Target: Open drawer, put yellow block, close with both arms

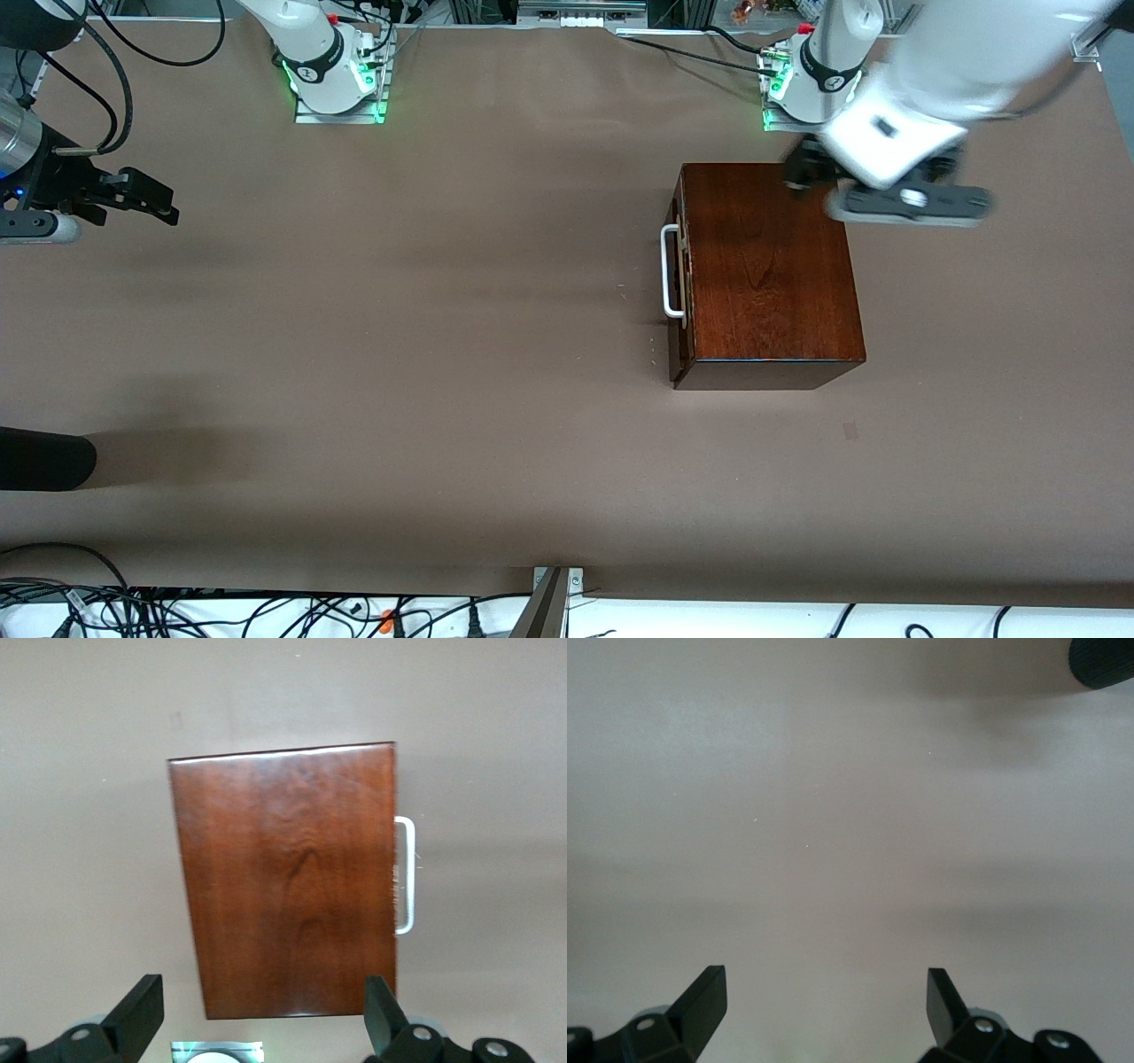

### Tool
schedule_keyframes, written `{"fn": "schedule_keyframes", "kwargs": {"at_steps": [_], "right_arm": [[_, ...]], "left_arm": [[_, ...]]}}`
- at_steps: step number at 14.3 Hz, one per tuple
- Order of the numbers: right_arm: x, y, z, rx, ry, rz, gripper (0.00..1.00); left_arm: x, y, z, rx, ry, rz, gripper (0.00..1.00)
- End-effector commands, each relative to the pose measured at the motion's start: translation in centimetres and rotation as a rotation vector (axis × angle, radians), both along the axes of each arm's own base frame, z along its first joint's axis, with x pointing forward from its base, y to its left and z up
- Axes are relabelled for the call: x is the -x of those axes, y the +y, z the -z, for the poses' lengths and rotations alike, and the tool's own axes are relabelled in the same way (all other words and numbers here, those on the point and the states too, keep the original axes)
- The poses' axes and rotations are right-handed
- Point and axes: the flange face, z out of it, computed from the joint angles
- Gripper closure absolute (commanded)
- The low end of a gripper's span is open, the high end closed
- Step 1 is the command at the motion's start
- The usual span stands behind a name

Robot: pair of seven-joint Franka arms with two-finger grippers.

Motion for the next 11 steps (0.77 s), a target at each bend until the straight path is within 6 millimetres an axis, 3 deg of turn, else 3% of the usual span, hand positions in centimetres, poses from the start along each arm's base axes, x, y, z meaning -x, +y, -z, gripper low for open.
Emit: {"fn": "schedule_keyframes", "kwargs": {"at_steps": [1,3,5,11], "right_arm": [[-0.1,-0.1,-0.5,-0.018,0.004,0.014,0.0],[-0.2,-0.1,-0.6,-0.018,-0.005,0.012,0.0],[-0.2,-0.1,-0.5,-0.018,-0.004,0.012,0.0],[-0.1,-0.1,-0.6,-0.018,-0.002,0.012,0.0]], "left_arm": [[0.5,5.2,-0.3,0.054,0.022,0.037,0.0],[0.3,9.2,-0.2,0.088,0.031,0.01,0.0],[0.9,11.6,0.0,0.085,0.026,-0.011,0.0],[2.7,14.5,1.9,0.093,0.0,0.008,0.0]]}}
